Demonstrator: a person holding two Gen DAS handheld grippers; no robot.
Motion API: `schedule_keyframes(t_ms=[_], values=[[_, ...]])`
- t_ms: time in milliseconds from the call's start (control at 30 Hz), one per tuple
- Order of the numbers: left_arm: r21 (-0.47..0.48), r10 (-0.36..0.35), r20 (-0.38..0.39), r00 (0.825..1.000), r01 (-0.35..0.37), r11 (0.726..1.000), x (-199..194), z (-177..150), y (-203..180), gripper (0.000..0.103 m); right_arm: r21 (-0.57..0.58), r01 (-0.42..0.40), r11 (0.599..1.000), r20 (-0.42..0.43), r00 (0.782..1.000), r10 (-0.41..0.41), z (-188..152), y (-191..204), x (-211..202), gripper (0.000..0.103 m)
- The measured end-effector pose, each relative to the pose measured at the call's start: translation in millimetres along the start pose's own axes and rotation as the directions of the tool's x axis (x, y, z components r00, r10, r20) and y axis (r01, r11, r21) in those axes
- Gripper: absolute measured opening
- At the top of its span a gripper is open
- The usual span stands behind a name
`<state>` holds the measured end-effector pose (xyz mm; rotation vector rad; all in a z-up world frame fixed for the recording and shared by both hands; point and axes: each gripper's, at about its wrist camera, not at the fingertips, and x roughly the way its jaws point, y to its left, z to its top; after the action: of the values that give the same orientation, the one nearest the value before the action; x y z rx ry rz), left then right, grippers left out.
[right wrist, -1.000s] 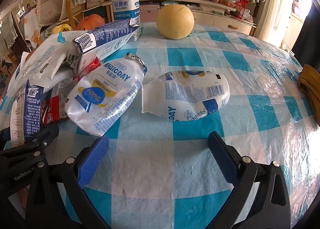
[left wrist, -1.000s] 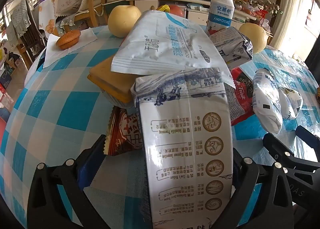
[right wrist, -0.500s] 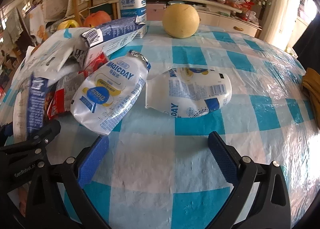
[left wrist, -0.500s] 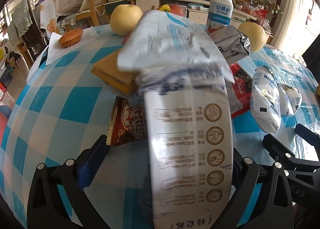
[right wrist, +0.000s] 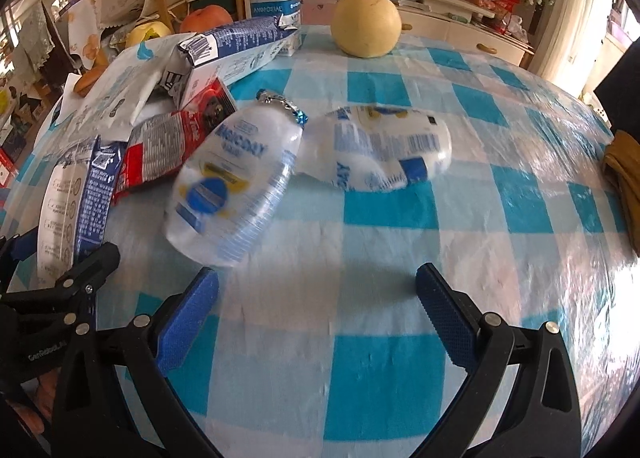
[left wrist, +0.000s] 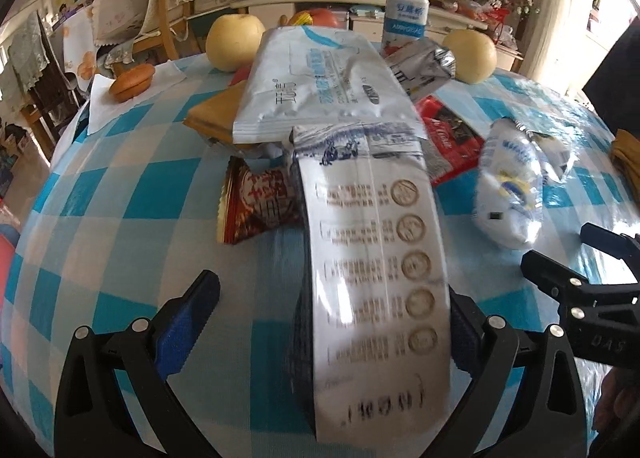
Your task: Collect trash
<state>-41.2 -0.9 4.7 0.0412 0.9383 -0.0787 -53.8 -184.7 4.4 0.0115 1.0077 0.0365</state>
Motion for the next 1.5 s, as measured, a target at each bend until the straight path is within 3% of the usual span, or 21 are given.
schedule_keyframes(t_ms=[200, 500, 1000, 1200, 1500], values=[[0.028, -0.003, 0.068, 0.998, 0.001, 1.000, -33.0, -11.3, -1.1, 0.099, 0.023, 0.004, 1.000, 0.052, 0.999, -0.005, -10.5, -3.8, -27.7, 0.099], [0.083, -0.006, 0.195, 0.981, -0.010, 0.997, -102.6, -31.7, -1.1, 0.099, 0.034, 0.038, 0.999, 0.151, 0.988, -0.043, -34.8, -2.1, -81.5, 0.099], [0.061, -0.050, 0.334, 0.941, 0.031, 0.998, -200.7, -66.0, 17.4, 0.099, 0.029, 0.101, 0.994, 0.334, 0.937, -0.105, -84.8, 14.6, -173.6, 0.099], [0.044, -0.046, 0.372, 0.927, 0.032, 0.999, -223.9, -76.4, 26.5, 0.099, -0.001, 0.134, 0.991, 0.415, 0.902, -0.122, -106.0, 29.6, -207.8, 0.099], [0.021, -0.058, 0.410, 0.910, 0.054, 0.998, -246.8, -86.5, 32.7, 0.099, -0.001, 0.147, 0.989, 0.480, 0.868, -0.128, -121.9, 37.6, -232.8, 0.099]])
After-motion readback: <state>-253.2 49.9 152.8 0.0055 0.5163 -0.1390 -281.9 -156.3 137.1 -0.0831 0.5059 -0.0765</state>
